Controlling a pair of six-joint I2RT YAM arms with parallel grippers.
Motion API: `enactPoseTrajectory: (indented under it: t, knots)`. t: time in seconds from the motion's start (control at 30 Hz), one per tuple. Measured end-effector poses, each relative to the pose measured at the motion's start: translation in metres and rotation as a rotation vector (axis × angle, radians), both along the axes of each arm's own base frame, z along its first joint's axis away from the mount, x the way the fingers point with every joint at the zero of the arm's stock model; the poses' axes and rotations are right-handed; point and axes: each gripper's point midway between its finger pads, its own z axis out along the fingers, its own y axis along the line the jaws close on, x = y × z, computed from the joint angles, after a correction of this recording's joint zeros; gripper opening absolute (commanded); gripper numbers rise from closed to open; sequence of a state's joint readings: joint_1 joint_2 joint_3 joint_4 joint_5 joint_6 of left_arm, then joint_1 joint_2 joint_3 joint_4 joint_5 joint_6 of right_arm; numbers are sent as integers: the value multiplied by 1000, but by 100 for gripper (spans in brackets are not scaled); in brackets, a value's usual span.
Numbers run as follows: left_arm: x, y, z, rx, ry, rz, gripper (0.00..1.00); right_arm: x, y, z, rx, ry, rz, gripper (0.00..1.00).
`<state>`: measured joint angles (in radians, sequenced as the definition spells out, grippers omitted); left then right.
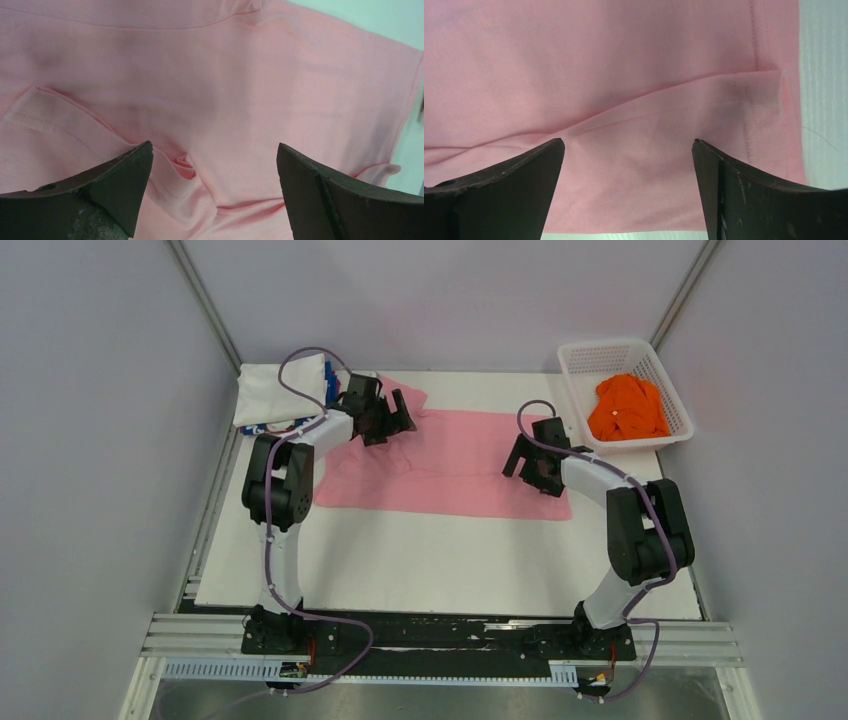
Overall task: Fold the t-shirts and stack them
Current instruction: Fold the flattened tshirt in 1/3 of the way
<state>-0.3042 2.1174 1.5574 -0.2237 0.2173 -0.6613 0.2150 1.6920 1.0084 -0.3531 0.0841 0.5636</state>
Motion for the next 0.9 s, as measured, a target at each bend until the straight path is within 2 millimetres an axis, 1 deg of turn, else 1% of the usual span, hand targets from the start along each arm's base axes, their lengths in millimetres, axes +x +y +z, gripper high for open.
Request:
enactPoseTrajectory:
  t: [0.13,0.2,0.27,0.33,0.4,0.5,0.57,0.6,0.67,0.8,0.9]
  knots:
    - [-6,2,-3,59,10,-11,100,-4,-3,-5,-14,12,-5,100]
    - [-15,7,-6,91,20,-11,100,-6,-5,-6,-22,16,-5,100]
    - [-27,15,-3,123,23,-4,100,-6,-6,-7,-25,17,-6,100]
    - [-40,25,9,146,7,11,100,-7,-6,-7,-26,18,-5,100]
    - [-49,34,28,160,-29,31,100,-7,-6,-7,-26,17,-5,100]
    - [-55,47,55,184,-97,80,100,-7,-6,-7,-25,15,-5,100]
    - [-57,56,60,199,-116,109,100,-8,-6,-7,-25,14,-4,100]
    - [-59,59,58,206,-116,119,100,-8,-6,-7,-25,13,-5,100]
    - [-64,67,44,217,-90,137,100,-10,-6,-8,-25,11,-5,100]
    - [-85,82,-2,245,28,157,100,-11,-7,-8,-24,8,-5,100]
    - [-102,85,-28,244,98,156,100,-13,-6,-8,-19,2,-3,100]
